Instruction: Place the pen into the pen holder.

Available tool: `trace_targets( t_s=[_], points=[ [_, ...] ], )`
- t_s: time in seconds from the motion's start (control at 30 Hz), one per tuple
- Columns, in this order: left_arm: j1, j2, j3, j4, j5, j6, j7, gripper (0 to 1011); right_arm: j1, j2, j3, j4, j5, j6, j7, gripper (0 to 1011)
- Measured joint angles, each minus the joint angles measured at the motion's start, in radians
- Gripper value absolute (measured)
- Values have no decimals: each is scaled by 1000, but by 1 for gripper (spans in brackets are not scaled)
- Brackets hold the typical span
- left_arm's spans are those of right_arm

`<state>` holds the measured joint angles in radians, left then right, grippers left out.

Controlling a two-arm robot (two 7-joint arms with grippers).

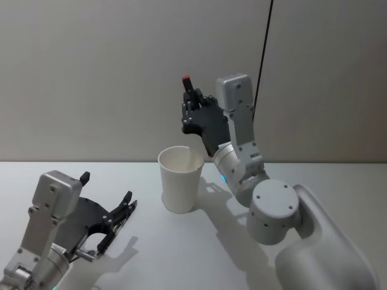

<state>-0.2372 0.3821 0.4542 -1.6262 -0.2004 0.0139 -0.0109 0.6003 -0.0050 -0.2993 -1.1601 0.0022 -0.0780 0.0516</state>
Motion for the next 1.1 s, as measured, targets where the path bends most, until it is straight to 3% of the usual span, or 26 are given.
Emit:
trace_targets(
  t_s=[1.1],
  points=[
    [0,0,0,0,0,0,0,1003,71,-39,10,140,-2,-36,66,196]
  ],
)
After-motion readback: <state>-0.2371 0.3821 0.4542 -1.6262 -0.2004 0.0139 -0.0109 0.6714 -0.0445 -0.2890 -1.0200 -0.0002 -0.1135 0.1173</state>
